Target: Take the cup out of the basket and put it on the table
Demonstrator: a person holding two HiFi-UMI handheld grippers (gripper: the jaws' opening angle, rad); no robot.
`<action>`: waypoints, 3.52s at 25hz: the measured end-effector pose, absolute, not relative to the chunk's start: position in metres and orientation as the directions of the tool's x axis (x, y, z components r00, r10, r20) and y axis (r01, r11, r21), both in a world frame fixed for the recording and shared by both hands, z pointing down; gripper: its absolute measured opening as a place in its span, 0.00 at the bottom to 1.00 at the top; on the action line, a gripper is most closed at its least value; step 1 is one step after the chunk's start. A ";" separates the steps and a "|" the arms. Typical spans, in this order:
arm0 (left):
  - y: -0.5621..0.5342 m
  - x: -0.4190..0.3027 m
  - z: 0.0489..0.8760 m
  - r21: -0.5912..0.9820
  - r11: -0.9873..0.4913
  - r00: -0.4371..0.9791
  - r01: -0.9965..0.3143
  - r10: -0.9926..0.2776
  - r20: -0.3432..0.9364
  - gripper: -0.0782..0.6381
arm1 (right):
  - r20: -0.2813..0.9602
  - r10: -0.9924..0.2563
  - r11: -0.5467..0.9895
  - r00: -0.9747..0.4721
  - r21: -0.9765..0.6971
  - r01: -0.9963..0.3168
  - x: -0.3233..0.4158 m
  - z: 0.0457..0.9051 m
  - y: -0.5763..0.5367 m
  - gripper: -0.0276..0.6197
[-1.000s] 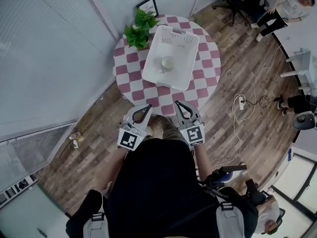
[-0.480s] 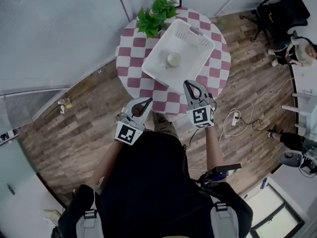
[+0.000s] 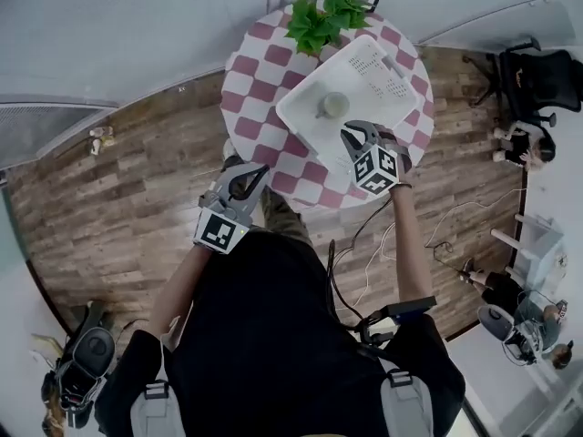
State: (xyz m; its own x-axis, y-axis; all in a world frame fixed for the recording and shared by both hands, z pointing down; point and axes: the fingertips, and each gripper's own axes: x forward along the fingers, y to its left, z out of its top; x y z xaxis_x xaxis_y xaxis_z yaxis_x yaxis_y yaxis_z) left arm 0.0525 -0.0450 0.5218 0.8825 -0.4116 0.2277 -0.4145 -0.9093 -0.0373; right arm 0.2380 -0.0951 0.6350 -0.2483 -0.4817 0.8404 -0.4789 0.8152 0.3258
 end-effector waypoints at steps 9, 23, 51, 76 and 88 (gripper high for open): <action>-0.064 0.001 0.540 0.002 -0.850 0.821 -0.526 -0.508 0.260 0.12 | 0.964 -0.229 0.926 -0.134 0.173 -0.336 0.234 0.709 -0.117 0.32; -0.103 -0.072 0.551 0.031 -0.755 0.728 -0.655 -0.620 0.294 0.12 | 1.000 0.007 0.948 0.029 0.003 -0.317 0.243 0.789 -0.134 0.36; -0.127 -0.103 0.561 0.012 -0.700 0.660 -0.714 -0.668 0.344 0.12 | 0.972 0.090 0.954 0.215 -0.022 -0.298 0.252 0.841 -0.133 0.21; -0.138 -0.107 0.561 0.009 -0.708 0.667 -0.706 -0.661 0.345 0.12 | 0.966 0.079 0.948 0.244 0.003 -0.319 0.260 0.839 -0.135 0.12; -0.145 -0.100 0.561 0.008 -0.740 0.699 -0.672 -0.631 0.336 0.12 | 0.970 0.049 0.933 0.237 0.041 -0.359 0.265 0.817 -0.142 0.11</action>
